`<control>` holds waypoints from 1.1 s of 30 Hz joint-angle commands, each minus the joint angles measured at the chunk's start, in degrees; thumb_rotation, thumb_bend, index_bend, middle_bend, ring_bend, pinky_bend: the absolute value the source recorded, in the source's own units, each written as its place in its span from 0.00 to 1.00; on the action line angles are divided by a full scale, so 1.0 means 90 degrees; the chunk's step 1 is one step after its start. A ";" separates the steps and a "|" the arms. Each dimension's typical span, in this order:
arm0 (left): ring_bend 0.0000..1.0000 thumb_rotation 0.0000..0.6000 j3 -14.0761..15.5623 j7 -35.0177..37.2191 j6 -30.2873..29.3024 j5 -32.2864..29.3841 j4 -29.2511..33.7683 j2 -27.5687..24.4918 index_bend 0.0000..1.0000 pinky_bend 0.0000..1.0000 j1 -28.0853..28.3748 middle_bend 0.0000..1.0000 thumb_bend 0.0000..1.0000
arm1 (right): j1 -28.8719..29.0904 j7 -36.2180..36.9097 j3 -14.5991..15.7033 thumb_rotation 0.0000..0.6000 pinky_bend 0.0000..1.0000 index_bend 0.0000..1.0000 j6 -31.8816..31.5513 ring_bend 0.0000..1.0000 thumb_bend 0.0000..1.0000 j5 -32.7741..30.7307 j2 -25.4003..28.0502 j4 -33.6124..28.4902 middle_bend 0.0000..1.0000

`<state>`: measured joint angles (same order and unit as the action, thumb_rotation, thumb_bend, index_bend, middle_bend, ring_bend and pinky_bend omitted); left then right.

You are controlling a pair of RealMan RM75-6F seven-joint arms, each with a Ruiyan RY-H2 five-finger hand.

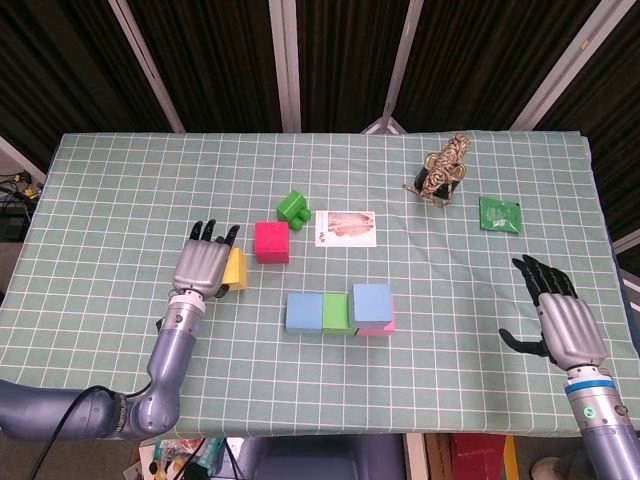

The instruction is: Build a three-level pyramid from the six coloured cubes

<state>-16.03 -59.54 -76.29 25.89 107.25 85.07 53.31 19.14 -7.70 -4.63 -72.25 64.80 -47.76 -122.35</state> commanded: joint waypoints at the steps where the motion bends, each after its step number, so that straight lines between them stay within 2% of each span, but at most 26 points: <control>1: 0.00 1.00 -0.0095 -0.0016 -0.0135 0.0227 0.0845 -0.0622 0.05 0.04 -0.0021 0.36 0.36 | -0.0023 -0.0013 -0.0016 1.00 0.00 0.00 -0.0013 0.00 0.26 0.0045 0.0009 -0.0034 0.00; 7: 0.00 1.00 -0.0212 -0.0140 -0.0285 0.0211 0.1772 -0.1060 0.05 0.04 0.0110 0.36 0.36 | -0.0074 0.0026 -0.0066 1.00 0.00 0.00 -0.0037 0.00 0.26 0.0110 0.0050 -0.0100 0.00; 13: 0.00 1.00 -0.0284 -0.0290 -0.0373 -0.0270 0.2114 -0.0910 0.05 0.04 0.0437 0.36 0.36 | -0.0136 0.0075 -0.0106 1.00 0.00 0.00 -0.0082 0.00 0.26 0.0220 0.0120 -0.0189 0.00; 20: 0.00 1.00 -0.0333 -0.0292 -0.0470 -0.0683 0.2069 -0.0468 0.05 0.04 0.0809 0.36 0.36 | -0.0215 0.0236 -0.0158 1.00 0.00 0.00 -0.0116 0.00 0.26 0.0310 0.0213 -0.0225 0.00; 33: 0.00 1.00 -0.0498 -0.0701 -0.1002 -0.1289 0.1469 0.0484 0.04 0.04 0.1613 0.36 0.36 | -0.0282 0.0501 -0.0237 1.00 0.00 0.00 -0.0043 0.00 0.26 0.0414 0.0330 -0.0245 0.00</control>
<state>-20.20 -65.41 -84.81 14.84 120.99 88.70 67.18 16.65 -3.32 -6.70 -72.67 68.49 -44.84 -124.55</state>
